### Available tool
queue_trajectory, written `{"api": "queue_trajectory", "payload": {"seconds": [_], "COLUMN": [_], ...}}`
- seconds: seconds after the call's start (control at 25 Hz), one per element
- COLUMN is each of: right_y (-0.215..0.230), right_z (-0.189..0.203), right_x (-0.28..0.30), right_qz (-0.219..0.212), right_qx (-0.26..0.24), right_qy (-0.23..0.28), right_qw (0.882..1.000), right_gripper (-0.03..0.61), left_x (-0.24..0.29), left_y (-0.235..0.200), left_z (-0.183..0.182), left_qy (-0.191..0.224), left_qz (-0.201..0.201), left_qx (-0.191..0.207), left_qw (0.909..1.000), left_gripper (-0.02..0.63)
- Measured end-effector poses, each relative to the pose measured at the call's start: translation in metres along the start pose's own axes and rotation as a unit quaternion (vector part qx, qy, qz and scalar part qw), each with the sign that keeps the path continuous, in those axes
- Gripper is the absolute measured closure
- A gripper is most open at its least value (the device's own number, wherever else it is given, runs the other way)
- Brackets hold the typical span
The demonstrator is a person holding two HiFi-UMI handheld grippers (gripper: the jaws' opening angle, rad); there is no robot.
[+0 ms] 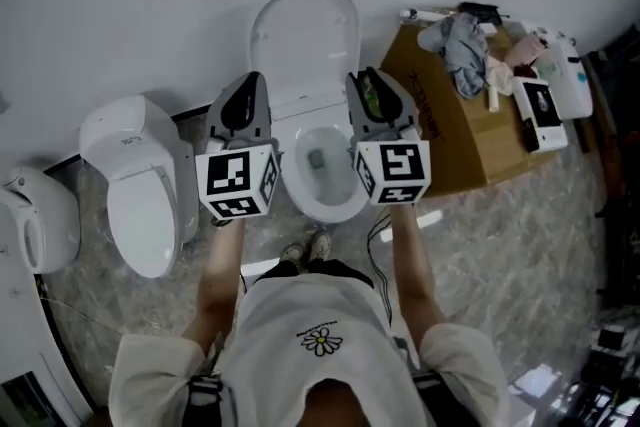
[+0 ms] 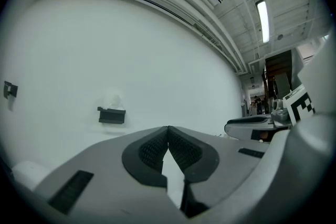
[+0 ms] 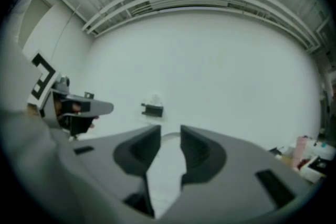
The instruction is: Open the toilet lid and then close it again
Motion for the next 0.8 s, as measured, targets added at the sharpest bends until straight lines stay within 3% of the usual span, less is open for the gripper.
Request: {"api": "queue_trajectory", "payload": {"seconds": [0.2,0.4,0.6,0.8], "right_y": [-0.002,-0.014,-0.017,-0.017], "right_z": [0.007,0.007,0.004,0.004], "right_x": [-0.008,0.003,0.015,0.028], "right_qz": [-0.015,-0.027,-0.013,-0.002], "right_qx": [-0.017,0.003,0.011,0.011], "right_qy": [-0.016,-0.012,-0.006,-0.002], "right_qw": [1.0,1.0,1.0,1.0], "right_gripper": [0.471,0.471,0.471,0.511], "left_x": [0.001,0.018,0.019,0.027], "left_y": [0.014,0.005,-0.001,-0.01], "left_z": [0.007,0.011,0.012,0.017], "left_qy": [-0.006,-0.016,-0.01,-0.007], "left_qz": [0.004,0.007,0.0,-0.005], "left_qx": [-0.005,-0.017,0.004,0.008], "left_qw": [1.0,0.9997,0.9999,0.9999], "left_gripper": [0.592,0.592,0.592,0.592]}}
Point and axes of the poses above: the fingertips, and each gripper's own axes: x forward along the fingers, y to its right, z out of its underside, the point moved 1 cm from there along -x, backward along the fingers, and after that the axes turned 10 degrees about x, right-handed, at the moved point
